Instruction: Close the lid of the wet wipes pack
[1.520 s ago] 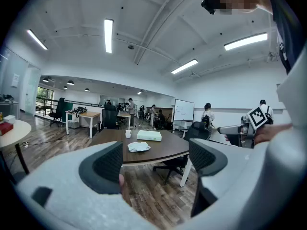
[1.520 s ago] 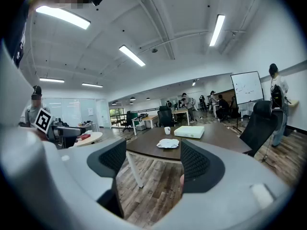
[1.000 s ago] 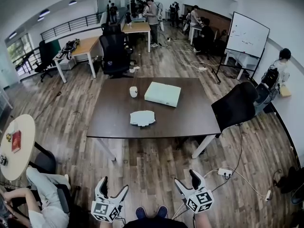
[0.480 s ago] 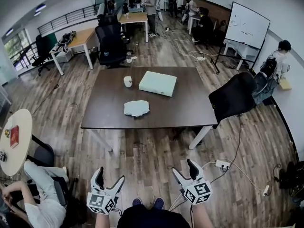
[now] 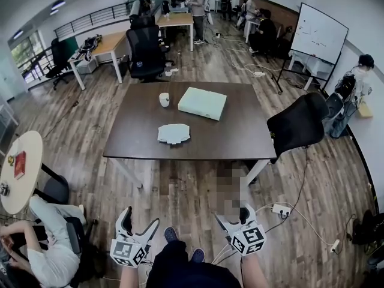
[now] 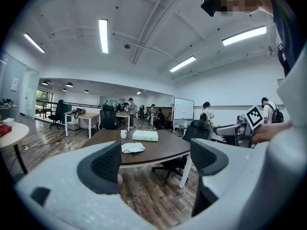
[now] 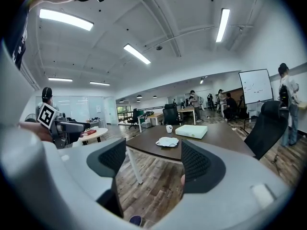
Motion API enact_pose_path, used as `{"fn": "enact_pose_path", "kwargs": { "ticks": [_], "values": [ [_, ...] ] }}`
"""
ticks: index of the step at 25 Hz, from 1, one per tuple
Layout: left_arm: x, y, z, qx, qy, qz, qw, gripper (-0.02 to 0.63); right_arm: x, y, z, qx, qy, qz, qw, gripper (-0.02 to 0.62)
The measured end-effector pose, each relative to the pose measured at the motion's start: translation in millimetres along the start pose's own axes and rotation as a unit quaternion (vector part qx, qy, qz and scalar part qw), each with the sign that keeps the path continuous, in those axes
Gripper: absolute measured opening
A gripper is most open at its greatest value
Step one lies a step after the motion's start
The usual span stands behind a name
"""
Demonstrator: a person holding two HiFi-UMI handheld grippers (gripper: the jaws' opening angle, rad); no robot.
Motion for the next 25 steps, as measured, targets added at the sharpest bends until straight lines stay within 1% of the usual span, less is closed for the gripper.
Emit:
{"fn": "enact_pose_path", "kwargs": {
  "ticks": [4,7,12,19,25],
  "values": [
    [-1,4,8,0.0,-0.005,0.0,1.0,0.44,1,-4,7,-0.002,0.0,-0.002,1.0,0.376],
    [-1,13,15,0.006,-0.008,-0.007,0.9999,0.448,1,-5,19,0.0,0.0,-0.001,1.0,0.376],
    [-4,42,31,0.007,-0.015,-0.01,0.9998,0.454,-3,-2,48,0.002,-0.006,0.001,1.0,0.377],
    [-7,81,55,0.009,-0.007,-0.005,0.9999,0.46,-9,-1,86,0.011,-0.001,-0.005,1.0,0.388],
    [-7,107,79,0.005,-0.007,-0.013,0.9999,0.469,-14,-5,122,0.011,0.002,-0.003,1.0,0.399]
  ]
}}
Point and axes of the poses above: the fingertips, and each gripper's own axes: z forward along the fingers, y to its left, x out of its underside, the point moved 7 cm from there along -z, backward along the fingers, and after that the axes turned 11 degrees about x, right-handed, at the moved point
